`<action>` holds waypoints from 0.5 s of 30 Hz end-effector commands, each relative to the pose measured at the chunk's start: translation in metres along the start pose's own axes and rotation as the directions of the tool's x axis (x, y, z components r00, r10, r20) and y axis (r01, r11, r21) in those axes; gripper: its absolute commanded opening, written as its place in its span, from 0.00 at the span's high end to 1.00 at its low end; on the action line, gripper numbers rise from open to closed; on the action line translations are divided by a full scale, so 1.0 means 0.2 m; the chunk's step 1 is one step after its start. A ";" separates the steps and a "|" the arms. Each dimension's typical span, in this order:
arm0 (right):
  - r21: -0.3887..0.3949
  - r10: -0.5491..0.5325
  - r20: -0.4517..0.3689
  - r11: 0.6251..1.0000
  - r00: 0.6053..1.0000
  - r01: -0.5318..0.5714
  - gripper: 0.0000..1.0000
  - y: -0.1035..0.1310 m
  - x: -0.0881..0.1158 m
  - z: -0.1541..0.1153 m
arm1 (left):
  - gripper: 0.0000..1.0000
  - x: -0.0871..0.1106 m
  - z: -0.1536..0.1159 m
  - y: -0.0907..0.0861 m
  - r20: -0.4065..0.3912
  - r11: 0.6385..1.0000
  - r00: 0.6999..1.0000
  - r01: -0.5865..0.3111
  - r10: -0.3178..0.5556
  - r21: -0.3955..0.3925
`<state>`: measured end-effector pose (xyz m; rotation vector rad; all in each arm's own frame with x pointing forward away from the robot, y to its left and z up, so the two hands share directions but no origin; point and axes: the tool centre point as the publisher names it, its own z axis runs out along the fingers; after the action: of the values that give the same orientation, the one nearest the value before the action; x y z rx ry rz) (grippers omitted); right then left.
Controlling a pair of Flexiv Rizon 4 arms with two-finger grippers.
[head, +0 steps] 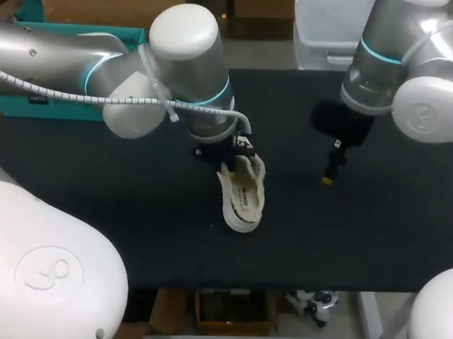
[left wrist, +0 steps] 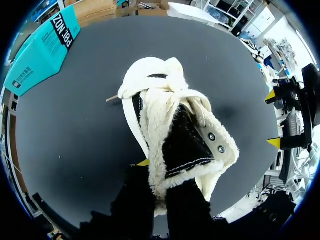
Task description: Open the shoe tongue, take the insole out of the shoe, put the insole back into the shoe, and pack the shoe into the shoebox
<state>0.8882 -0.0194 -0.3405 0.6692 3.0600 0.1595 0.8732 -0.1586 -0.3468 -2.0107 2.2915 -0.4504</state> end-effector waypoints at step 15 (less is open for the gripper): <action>0.076 -0.224 -0.128 0.969 0.966 0.234 0.00 0.06 0.00 -0.15 | 1.00 -0.13 -0.30 -0.14 -0.098 0.913 0.907 -0.406 0.409 0.048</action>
<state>0.8919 -0.0116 -0.3140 0.3156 3.2211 0.0612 0.8889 -0.1332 -0.2973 -1.4689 2.6317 -0.5486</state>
